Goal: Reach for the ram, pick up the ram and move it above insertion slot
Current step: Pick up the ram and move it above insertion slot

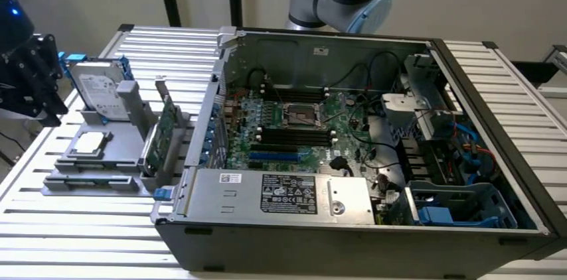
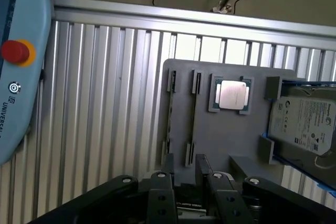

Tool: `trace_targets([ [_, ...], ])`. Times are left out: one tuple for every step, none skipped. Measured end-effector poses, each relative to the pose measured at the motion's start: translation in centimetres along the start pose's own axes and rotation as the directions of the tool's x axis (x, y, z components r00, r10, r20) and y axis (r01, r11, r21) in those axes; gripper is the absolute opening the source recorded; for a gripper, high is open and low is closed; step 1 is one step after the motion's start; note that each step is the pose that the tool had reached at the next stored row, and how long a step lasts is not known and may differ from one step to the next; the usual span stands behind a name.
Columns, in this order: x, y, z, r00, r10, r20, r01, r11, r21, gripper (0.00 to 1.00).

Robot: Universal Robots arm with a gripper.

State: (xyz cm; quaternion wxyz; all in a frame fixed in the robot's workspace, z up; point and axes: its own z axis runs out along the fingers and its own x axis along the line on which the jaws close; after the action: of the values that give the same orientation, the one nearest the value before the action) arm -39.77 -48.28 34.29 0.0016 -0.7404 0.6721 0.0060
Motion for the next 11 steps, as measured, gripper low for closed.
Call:
trace_targets([
  [0.0,0.00,0.19,1.0000,-0.001,0.0000,0.001,1.0000,0.0001,0.31],
  [0.0,0.00,0.37,1.0000,-0.001,0.0000,0.001,1.0000,0.0001,0.31],
  [0.1,0.00,0.55,1.0000,-0.001,0.0000,0.001,1.0000,0.0001,0.31],
  [0.1,0.00,0.73,1.0000,-0.002,0.0001,0.002,1.0000,0.0002,0.31],
  [0.1,0.00,0.91,1.0000,-0.002,0.0000,0.002,1.0000,0.0002,0.31],
  [0.1,0.00,1.10,1.0000,-0.002,0.0000,0.002,1.0000,0.0001,0.31],
  [0.2,0.00,1.28,1.0000,-0.003,0.0000,0.003,1.0000,0.0001,0.31],
  [0.2,0.01,1.45,1.0000,-0.004,-0.0001,0.004,1.0000,0.0000,0.31],
  [0.2,0.01,1.64,1.0000,-0.005,0.0000,0.005,1.0000,0.0001,0.31],
  [0.2,0.01,1.83,1.0000,-0.005,0.0001,0.005,1.0000,0.0001,0.31],
  [0.3,0.01,2.00,1.0000,-0.006,0.0000,0.006,1.0000,0.0001,0.31],
])
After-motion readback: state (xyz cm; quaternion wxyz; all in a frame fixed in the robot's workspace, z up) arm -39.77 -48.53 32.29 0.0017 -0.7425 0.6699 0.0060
